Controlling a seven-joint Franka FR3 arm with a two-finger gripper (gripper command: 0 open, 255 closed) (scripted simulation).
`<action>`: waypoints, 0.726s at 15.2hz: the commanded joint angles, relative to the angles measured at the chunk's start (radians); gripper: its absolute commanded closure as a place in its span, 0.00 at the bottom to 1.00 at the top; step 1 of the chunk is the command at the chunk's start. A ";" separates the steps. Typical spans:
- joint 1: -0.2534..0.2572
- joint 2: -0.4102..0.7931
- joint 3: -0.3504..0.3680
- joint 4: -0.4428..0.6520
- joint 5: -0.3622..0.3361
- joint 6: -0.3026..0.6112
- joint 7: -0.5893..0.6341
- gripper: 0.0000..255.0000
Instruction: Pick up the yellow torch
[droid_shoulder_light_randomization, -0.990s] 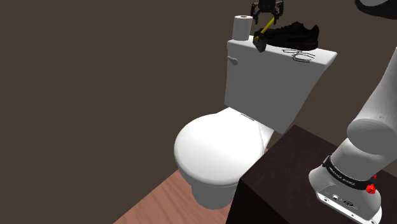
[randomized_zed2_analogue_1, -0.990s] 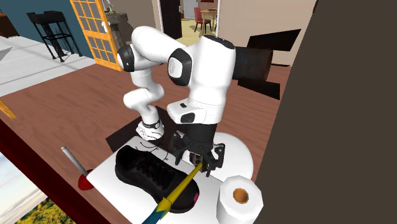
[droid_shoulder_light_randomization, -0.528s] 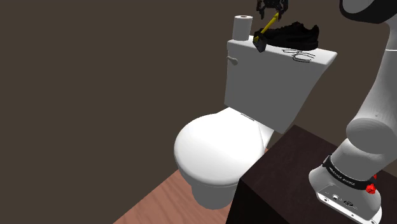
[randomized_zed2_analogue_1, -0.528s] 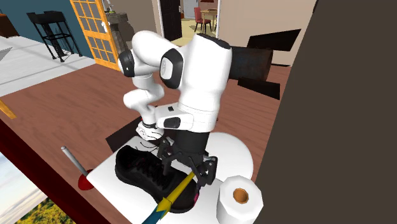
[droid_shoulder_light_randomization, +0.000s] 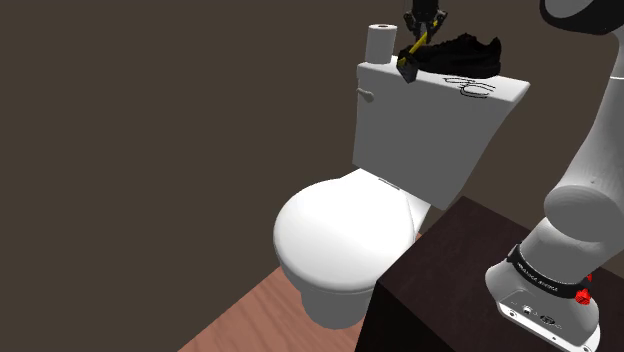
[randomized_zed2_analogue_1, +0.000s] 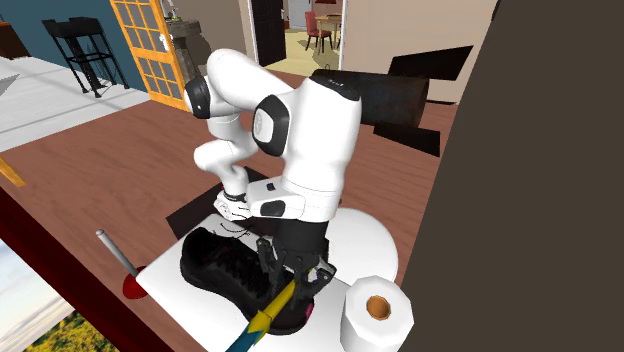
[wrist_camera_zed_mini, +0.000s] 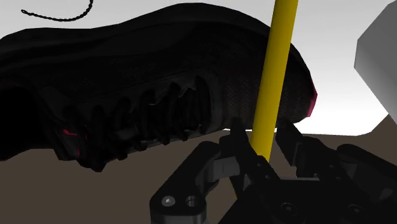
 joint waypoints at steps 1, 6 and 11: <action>-0.001 0.001 0.000 -0.003 0.000 0.001 0.000 1.00; -0.001 0.002 -0.001 -0.001 0.000 0.001 -0.001 1.00; 0.000 0.014 0.000 0.056 0.003 -0.042 -0.014 1.00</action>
